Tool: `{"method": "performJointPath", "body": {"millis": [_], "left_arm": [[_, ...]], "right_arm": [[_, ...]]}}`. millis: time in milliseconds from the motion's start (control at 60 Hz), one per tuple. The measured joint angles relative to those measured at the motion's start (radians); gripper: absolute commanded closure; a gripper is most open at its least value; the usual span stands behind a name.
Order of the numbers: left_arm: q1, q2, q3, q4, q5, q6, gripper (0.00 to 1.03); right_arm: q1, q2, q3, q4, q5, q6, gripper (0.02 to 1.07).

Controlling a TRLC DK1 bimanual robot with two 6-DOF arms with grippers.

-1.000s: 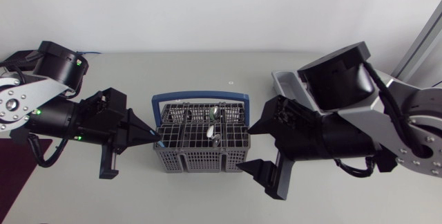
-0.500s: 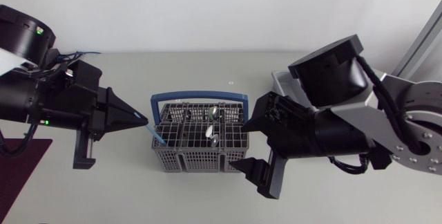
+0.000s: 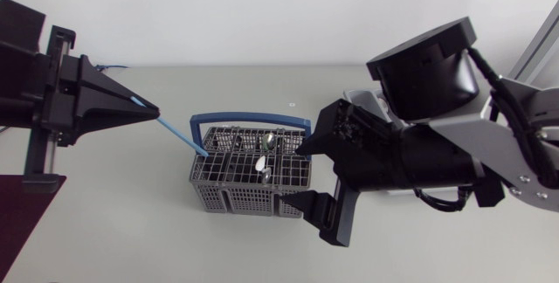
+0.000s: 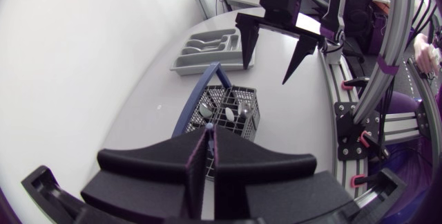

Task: Unload the cutlery basket into the drawer organizer.

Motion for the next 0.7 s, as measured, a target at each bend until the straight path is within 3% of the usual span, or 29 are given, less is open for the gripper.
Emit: {"method": "performJointPath", "body": {"millis": [183, 383, 700], "left_arm": [[-0.006, -0.003, 0.044, -0.063, 0.065, -0.027, 0.95], [-0.080, 0.024, 0.052, -0.040, 0.143, -0.105, 0.95], [-0.183, 0.226, 0.053, -0.001, 0.257, -0.146, 0.95]], "right_arm": [[0.000, -0.040, 0.006, -0.003, -0.001, 0.000, 0.09], [0.000, -0.112, 0.006, -0.011, -0.033, 0.004, 0.10], [-0.039, -0.180, -0.006, -0.030, -0.114, 0.011, 0.10]]}}
